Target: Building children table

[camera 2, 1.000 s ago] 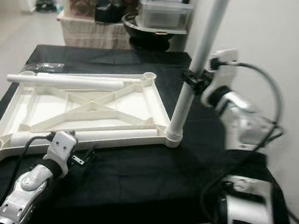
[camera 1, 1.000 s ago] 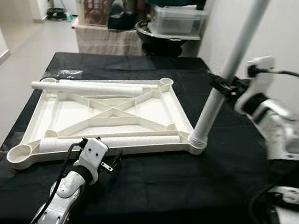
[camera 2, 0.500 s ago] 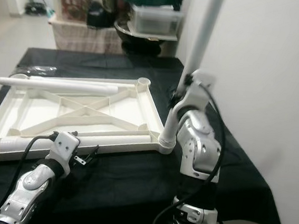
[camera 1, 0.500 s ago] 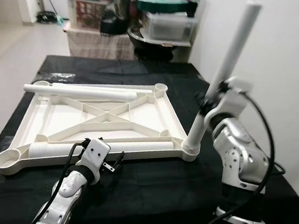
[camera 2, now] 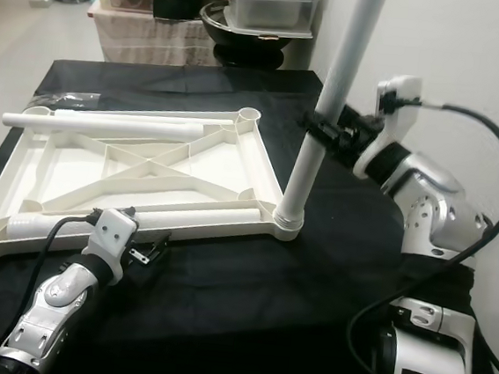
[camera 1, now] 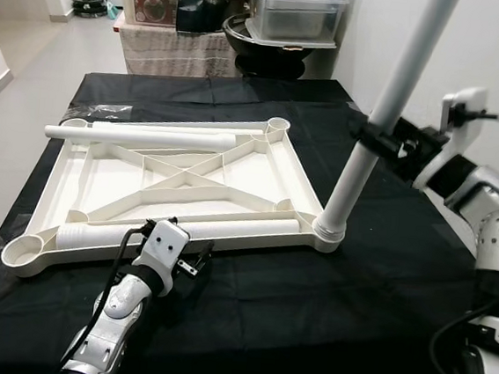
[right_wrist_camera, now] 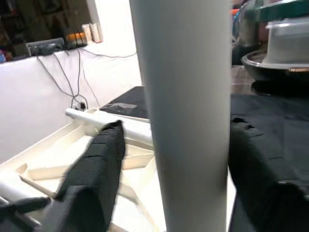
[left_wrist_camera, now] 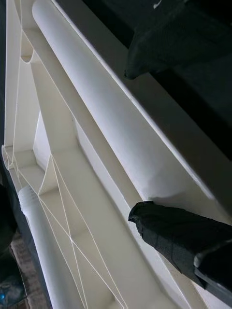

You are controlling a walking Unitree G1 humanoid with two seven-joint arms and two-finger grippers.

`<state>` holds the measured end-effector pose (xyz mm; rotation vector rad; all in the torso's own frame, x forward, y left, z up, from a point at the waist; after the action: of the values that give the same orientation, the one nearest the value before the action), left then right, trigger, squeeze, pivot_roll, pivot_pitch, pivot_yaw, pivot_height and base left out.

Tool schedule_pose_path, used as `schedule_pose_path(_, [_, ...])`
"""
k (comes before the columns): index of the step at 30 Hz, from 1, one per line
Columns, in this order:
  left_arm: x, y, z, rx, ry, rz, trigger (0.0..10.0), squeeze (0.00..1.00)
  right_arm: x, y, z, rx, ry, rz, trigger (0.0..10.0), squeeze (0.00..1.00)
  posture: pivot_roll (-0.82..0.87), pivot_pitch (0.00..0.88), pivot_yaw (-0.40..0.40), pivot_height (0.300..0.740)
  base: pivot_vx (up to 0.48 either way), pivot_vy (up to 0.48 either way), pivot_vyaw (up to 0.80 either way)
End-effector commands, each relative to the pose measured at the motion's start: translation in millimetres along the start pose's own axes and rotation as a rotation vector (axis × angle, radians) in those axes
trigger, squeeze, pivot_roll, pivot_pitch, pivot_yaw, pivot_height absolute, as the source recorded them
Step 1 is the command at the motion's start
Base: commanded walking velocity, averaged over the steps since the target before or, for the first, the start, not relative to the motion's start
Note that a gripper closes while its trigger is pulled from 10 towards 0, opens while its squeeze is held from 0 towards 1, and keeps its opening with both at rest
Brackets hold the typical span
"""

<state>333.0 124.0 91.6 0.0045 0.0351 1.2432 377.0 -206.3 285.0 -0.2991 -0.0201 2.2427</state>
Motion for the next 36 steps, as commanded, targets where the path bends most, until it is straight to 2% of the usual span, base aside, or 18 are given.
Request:
schedule_pose_path(1, [3.9, 4.7, -11, 0.042, -0.003, 0.015, 10.0, 0.0, -7.1, -0.6, -16, 0.063, -0.004, -0.041, 0.0, 0.0, -0.02, 0.0, -0.059, 0.74, 0.0, 0.0, 0.0])
schedule_pose_path(6, [3.8, 4.9, -11, 0.042, -0.004, 0.012, 10.0, 0.0, -24.5, -10.5, -34, 0.173, 0.017, -0.254, 0.0, 0.0, -0.01, 0.0, -0.056, 0.74, 0.0, 0.0, 0.0])
schedule_pose_path(7, [4.1, 4.2, -10, 0.041, -0.006, 0.009, 10.0, 0.0, -47.6, -10.0, -47, 0.275, 0.03, -0.619, 0.0, 0.0, -0.02, 0.0, -0.048, 0.74, 0.0, 0.0, 0.0])
schedule_pose_path(8, [4.1, 4.2, -10, 0.041, -0.006, 0.009, 10.0, 0.0, -47.6, -10.0, -47, 0.275, 0.03, -0.619, 0.0, 0.0, -0.02, 0.0, -0.048, 0.74, 0.0, 0.0, 0.0])
schedule_pose_path(10, [3.3, 3.4, -10, 0.042, -0.009, 0.005, 10.0, 0.0, -47.5, 2.6, -59, 0.335, -0.03, -0.897, 0.0, 0.0, -0.01, 0.0, -0.049, 0.74, 0.0, 0.0, 0.0])
schedule_pose_path(17, [2.6, 2.8, -9, 0.041, -0.01, 0.002, 10.0, 0.0, -20.7, 5.4, -71, 0.35, -0.082, -0.967, 0.0, 0.0, -0.01, 0.0, -0.049, 0.74, 0.0, 0.0, 0.0])
schedule_pose_path(18, [2.9, 2.7, -9, 0.041, -0.011, 0.002, 10.0, 0.0, 1.6, 3.3, -76, 0.365, -0.113, -0.951, 9.0, 0.0, -0.01, 0.0, -0.048, 0.74, 0.0, 0.0, 0.0])
schedule_pose_path(19, [2.9, 2.7, -9, 0.041, -0.011, 0.002, 10.0, 0.0, 1.6, 3.3, -76, 0.365, -0.113, -0.951, 9.0, 0.0, -0.01, 0.0, -0.048, 0.74, 0.0, 0.0, 0.0])
schedule_pose_path(20, [3.4, 2.9, -9, 0.042, -0.012, 0.002, 10.0, 0.0, 24.2, -4.7, -77, 0.363, -0.148, -0.882, 10.0, 0.0, -0.02, 0.0, -0.045, 0.74, 0.0, 0.0, 0.0])
schedule_pose_path(21, [3.1, 3.2, -10, 0.044, -0.011, 0.0, 10.0, 0.0, 38.5, -16.8, -63, 0.28, -0.142, -0.773, 10.0, 0.0, -0.02, 0.0, -0.045, 0.74, 0.0, 0.0, 0.0])
schedule_pose_path(24, [2.8, 3.5, -10, 0.045, -0.011, -0.001, 10.0, 0.0, 46.9, -24.8, -52, 0.219, -0.131, -0.694, 10.0, 0.0, -0.02, 0.0, -0.045, 0.74, 0.0, 0.0, 0.0])
schedule_pose_path(25, [1.9, 3.1, -11, 0.045, -0.009, -0.003, 10.0, 0.0, 45.4, -27.9, -44, 0.167, -0.131, -0.656, 10.0, 1.0, -0.03, 0.0, -0.045, 0.74, 0.0, 0.0, 0.0])
schedule_pose_path(29, [0.0, 1.7, -10, 0.043, -0.005, -0.004, 10.0, 0.0, 35.2, -35.9, -23, 0.073, -0.162, -0.495, 10.0, 1.0, -0.03, 0.0, -0.048, 0.74, 0.0, 0.0, 0.0])
schedule_pose_path(30, [-0.4, 1.3, -10, 0.042, -0.004, -0.005, 10.0, 0.0, 38.2, -38.3, -1, -0.005, -0.16, -0.335, 10.0, 0.0, -0.03, 0.0, -0.047, 0.74, 0.0, 0.0, 0.0])
schedule_pose_path(32, [-0.4, 1.3, -10, 0.042, -0.004, -0.005, 10.0, 0.0, 38.2, -38.3, -1, -0.005, -0.16, -0.335, 10.0, 0.0, -0.03, 0.0, -0.047, 0.74, 0.0, 0.0, 0.0])
schedule_pose_path(33, [-0.6, 1.5, -10, 0.042, -0.003, -0.007, 10.0, 0.0, 48.7, -32.5, 24, -0.096, -0.083, -0.133, 10.0, 0.0, -0.03, 0.0, -0.047, 0.74, 0.0, 0.0, 0.0])
schedule_pose_path(34, [-0.6, 1.5, -10, 0.042, -0.003, -0.007, 10.0, 0.0, 48.7, -32.5, 24, -0.096, -0.083, -0.133, 10.0, 0.0, -0.03, 0.0, -0.047, 0.74, 0.0, 0.0, 0.0])
schedule_pose_path(36, [-0.5, 2.0, -11, 0.045, -0.005, -0.01, 10.0, 0.0, 59.8, -14.1, 36, -0.118, 0.059, 0.094, 10.0, 0.0, -0.02, 0.0, -0.052, 0.74, 0.0, 0.0, 0.0])
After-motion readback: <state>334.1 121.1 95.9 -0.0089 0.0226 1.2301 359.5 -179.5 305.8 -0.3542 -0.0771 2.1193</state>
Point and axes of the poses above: a point about 5 cm out from each wrist's last joint towards the gripper, its own y axis pointing back from the gripper into the wrist, its own z axis along the axis of the wrist's last joint, x = y × z, the point moved 5 cm from there along -y, pointing out of the wrist towards the gripper, and after that the axes turned 14 degrees about y, right-handed, at the moved point
